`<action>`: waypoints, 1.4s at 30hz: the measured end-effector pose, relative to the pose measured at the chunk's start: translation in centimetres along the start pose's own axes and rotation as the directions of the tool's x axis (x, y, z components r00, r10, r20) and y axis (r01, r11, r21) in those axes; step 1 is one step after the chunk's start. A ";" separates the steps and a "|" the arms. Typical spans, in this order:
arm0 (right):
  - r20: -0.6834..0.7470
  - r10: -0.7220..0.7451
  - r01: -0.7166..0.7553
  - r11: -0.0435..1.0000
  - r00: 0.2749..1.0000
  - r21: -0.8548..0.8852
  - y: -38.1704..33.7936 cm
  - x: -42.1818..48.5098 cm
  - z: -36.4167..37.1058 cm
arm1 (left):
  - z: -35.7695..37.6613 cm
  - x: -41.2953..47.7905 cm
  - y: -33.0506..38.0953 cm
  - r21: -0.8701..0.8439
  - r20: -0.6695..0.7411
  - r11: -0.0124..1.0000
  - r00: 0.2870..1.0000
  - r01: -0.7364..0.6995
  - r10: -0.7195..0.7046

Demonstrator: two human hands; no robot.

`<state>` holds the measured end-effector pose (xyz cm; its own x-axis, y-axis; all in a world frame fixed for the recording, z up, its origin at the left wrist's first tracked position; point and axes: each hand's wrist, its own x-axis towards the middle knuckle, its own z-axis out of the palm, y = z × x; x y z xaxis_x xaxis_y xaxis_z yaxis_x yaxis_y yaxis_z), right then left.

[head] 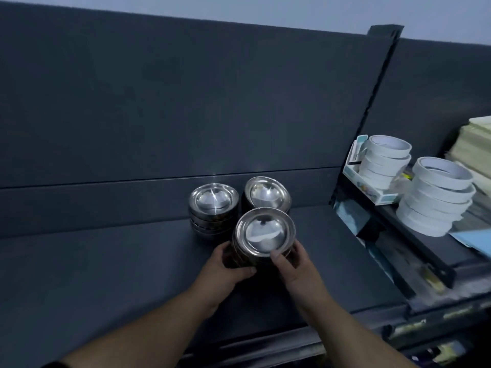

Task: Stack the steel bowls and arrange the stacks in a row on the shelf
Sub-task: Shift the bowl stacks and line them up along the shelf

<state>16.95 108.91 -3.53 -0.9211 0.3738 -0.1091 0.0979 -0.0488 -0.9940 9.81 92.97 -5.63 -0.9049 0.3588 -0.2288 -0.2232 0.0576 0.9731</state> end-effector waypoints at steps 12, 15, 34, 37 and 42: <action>-0.119 0.078 -0.127 0.863 0.990 -0.489 2.7 -4.3 3.4 | -5.5 -6.1 0.0 0.402 -0.134 0.916 0.990 0.013 0.045; -0.019 0.057 -0.055 0.734 0.998 -0.677 2.2 -6.5 6.8 | -10.3 -9.8 -0.1 0.503 -0.206 0.863 0.977 0.053 0.059; 0.797 0.256 0.670 0.437 0.547 -0.600 5.3 -36.6 44.4 | -42.4 -59.5 -10.1 0.392 -0.846 0.631 0.531 0.669 -0.037; 0.856 0.269 0.751 0.411 0.442 -0.517 6.1 -39.9 49.2 | -44.6 -63.2 -11.6 0.305 -0.885 0.636 0.458 0.709 -0.086; 0.904 0.245 0.778 0.462 0.350 -0.427 6.8 -41.8 56.7 | -49.1 -64.7 -12.6 0.234 -0.919 0.630 0.381 0.741 -0.106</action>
<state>34.78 40.44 -5.23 -0.6394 -0.7184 -0.2741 -0.5102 0.6631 -0.5478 53.36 23.33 -4.45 -0.6536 -0.7254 -0.2156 -0.7259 0.5204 0.4497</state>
